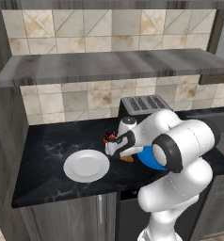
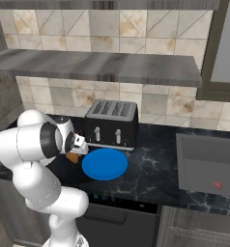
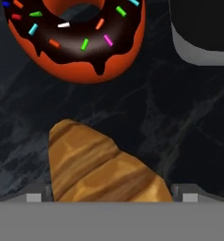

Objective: Place the pastries on the plates.

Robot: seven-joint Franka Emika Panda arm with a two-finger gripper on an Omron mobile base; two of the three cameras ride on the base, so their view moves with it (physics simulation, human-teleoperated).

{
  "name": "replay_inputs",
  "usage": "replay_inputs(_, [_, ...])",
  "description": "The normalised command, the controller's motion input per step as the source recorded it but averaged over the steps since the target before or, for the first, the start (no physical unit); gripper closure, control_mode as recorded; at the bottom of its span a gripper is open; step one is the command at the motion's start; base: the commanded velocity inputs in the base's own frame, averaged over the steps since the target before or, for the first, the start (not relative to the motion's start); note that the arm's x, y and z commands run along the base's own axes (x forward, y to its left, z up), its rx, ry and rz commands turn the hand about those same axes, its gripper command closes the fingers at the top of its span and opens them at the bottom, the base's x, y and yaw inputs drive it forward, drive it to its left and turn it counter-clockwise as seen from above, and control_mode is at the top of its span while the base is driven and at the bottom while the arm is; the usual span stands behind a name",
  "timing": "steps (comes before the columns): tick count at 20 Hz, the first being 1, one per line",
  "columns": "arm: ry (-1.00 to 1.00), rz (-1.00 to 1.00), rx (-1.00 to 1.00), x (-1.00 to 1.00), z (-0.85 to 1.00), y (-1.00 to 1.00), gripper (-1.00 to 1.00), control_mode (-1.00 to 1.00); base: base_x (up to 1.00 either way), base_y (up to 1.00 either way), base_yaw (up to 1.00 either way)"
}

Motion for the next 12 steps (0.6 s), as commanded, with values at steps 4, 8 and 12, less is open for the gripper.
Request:
replay_inputs(4, [0.00, 0.00, 0.00, 0.01, -0.05, 0.00, 1.00, -1.00, 0.00, 0.00, 0.00])
replay_inputs(8, [0.00, 0.00, 0.00, 0.00, -0.02, 0.00, 1.00, -1.00, 0.00, 0.00, 0.00])
replay_inputs(12, [0.00, 0.00, 0.00, 0.00, 0.00, 0.00, 1.00, -1.00, 0.00, 0.00, 0.00])
